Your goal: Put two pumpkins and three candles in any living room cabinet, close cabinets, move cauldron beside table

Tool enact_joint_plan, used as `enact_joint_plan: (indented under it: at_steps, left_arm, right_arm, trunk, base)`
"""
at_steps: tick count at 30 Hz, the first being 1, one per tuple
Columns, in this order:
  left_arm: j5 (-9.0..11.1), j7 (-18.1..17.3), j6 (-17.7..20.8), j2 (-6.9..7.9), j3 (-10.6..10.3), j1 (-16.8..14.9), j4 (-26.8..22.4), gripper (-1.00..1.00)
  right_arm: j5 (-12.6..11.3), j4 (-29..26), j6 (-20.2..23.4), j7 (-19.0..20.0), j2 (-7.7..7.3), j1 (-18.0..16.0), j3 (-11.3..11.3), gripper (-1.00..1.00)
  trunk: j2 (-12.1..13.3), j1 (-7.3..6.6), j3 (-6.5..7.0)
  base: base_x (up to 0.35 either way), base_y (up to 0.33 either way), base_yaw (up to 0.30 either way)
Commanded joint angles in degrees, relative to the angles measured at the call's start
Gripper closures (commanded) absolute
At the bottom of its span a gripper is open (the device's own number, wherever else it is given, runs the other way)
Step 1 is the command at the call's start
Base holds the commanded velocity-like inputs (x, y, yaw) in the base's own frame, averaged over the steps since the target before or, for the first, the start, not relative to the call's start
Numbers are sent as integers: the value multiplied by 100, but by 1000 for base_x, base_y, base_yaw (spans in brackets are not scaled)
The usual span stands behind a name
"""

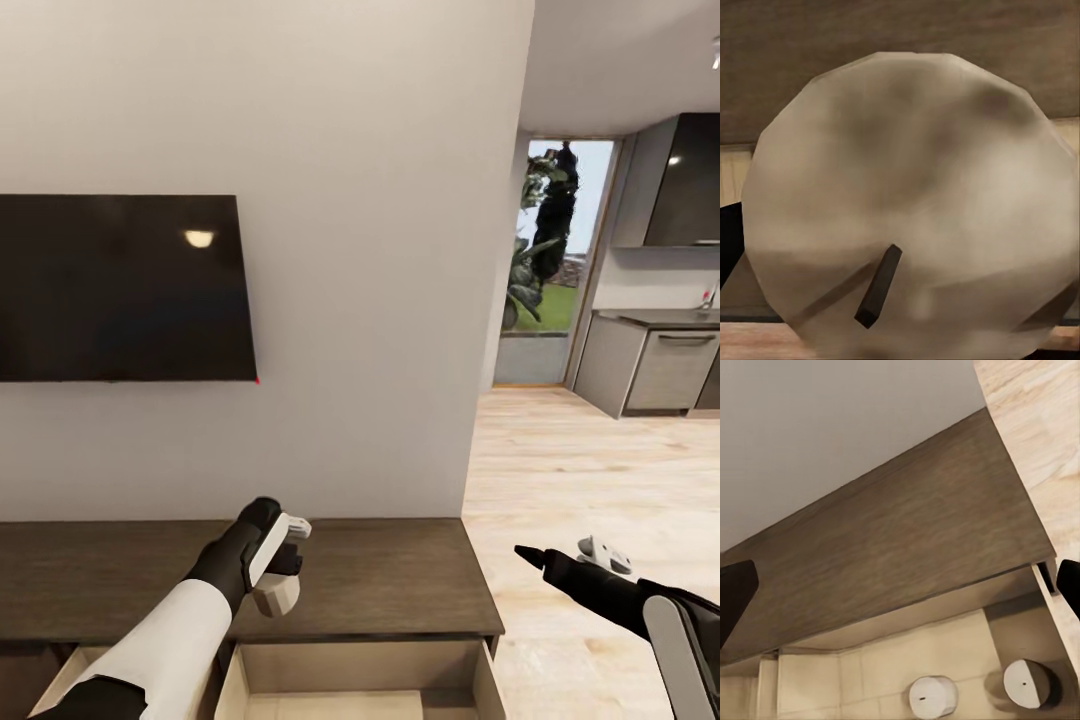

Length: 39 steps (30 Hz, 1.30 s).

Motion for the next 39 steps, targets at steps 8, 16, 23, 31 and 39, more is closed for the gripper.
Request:
enact_joint_plan:
  at_steps: [8, 16, 23, 31, 39]
  left_arm:
    - [28, 49, 22, 4, -17, -4, -5, 100]
    - [28, 38, 22, 12, 10, -2, -5, 100]
    - [28, 45, 22, 13, 11, -2, -5, 100]
    - [28, 63, 22, -3, 4, -4, -5, 100]
    - [28, 47, 22, 3, 3, -4, -5, 100]
  right_arm:
    - [57, -1, 27, 140, 8, 7, -70, -100]
    - [60, 0, 15, 145, 15, 18, -87, -100]
    - [62, 0, 0, 145, 21, 19, -89, -100]
    - [67, 0, -20, 145, 22, 20, -89, -100]
    - [62, 0, -22, 145, 22, 20, -89, -100]
  trunk:
    - [-326, 176, -151]
    - [-647, 352, -294]
    - [-928, 506, -420]
    - [-1249, 681, -564]
    - [-1570, 857, -707]
  base:
    - [0, 0, 0]
    - [0, 0, 0]
    - [0, 0, 0]
    - [0, 0, 0]
    - [0, 0, 0]
